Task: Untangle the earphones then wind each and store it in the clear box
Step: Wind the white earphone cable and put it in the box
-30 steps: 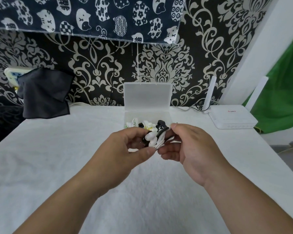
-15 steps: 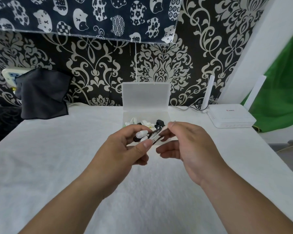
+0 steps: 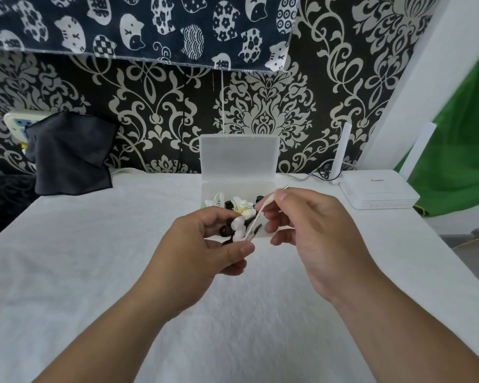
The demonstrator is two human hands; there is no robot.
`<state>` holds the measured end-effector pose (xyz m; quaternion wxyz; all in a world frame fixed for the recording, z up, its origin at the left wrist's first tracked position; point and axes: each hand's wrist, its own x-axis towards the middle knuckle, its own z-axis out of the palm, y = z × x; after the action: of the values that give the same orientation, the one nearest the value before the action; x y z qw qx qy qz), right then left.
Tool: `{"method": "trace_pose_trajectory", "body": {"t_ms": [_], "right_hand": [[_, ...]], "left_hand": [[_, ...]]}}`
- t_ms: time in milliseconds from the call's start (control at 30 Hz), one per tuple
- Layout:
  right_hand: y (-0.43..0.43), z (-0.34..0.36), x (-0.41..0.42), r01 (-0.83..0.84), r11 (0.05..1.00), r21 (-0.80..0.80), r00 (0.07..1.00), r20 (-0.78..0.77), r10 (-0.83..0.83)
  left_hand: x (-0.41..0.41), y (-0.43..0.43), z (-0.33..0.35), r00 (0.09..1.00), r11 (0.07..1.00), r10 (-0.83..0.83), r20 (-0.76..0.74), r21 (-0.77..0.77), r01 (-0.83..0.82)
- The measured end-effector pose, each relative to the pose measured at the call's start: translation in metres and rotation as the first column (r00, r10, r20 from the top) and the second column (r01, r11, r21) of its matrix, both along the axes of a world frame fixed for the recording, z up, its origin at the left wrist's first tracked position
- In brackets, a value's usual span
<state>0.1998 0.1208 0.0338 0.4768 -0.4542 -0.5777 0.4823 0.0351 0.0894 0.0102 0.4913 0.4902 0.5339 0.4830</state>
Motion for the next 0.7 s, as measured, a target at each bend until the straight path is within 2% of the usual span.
{"method": "trace_pose_trajectory", "body": {"t_ms": [133, 267, 400, 533, 600, 700], "right_hand": [[-0.003, 0.003, -0.001, -0.071, 0.997, 0.034, 0.997, -0.030, 0.072], [-0.003, 0.006, -0.002, -0.087, 0.995, -0.040, 0.989, -0.125, 0.081], [-0.008, 0.008, -0.003, -0.184, 0.982, 0.036, 0.979, -0.078, 0.186], [-0.015, 0.013, -0.007, -0.319, 0.944, 0.088, 0.946, -0.025, 0.322], [-0.015, 0.015, -0.007, -0.307, 0.948, 0.090, 0.950, -0.029, 0.310], [-0.009, 0.014, -0.003, -0.150, 0.988, 0.042, 0.983, -0.101, 0.154]], "left_hand": [[0.001, -0.002, 0.002, 0.996, 0.999, -0.035, -0.082, 0.035, 0.038], [0.005, -0.007, 0.004, 0.990, 0.993, -0.010, -0.138, 0.111, 0.026], [0.010, -0.009, 0.004, 0.924, 0.968, 0.147, -0.352, 0.244, -0.060], [0.013, -0.012, 0.008, 0.864, 0.962, 0.183, -0.468, 0.269, -0.058], [0.013, -0.012, 0.007, 0.863, 0.961, 0.183, -0.471, 0.272, -0.056], [0.010, -0.009, 0.005, 0.917, 0.969, 0.169, -0.363, 0.231, -0.087]]}}
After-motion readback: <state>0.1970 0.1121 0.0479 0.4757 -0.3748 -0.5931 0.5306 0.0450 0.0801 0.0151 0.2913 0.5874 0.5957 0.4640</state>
